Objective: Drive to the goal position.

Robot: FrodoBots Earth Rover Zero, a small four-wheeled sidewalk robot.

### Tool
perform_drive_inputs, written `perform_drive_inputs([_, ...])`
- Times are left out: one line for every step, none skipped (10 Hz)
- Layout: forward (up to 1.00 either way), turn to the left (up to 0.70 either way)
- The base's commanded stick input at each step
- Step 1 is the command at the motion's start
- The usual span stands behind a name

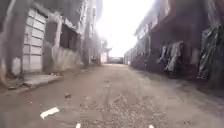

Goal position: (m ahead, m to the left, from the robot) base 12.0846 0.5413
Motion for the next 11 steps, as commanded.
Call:
perform_drive_inputs([1.0,0.02])
perform_drive_inputs([1.0,0.02])
perform_drive_inputs([1.0,0.02])
perform_drive_inputs([1.0,0.02])
perform_drive_inputs([1.0,0.02])
perform_drive_inputs([1.0,0.02])
perform_drive_inputs([1.0,0.02])
perform_drive_inputs([1.0,0.02])
perform_drive_inputs([1.0,0.02])
perform_drive_inputs([1.0,0.02])
perform_drive_inputs([1.0,0.02])
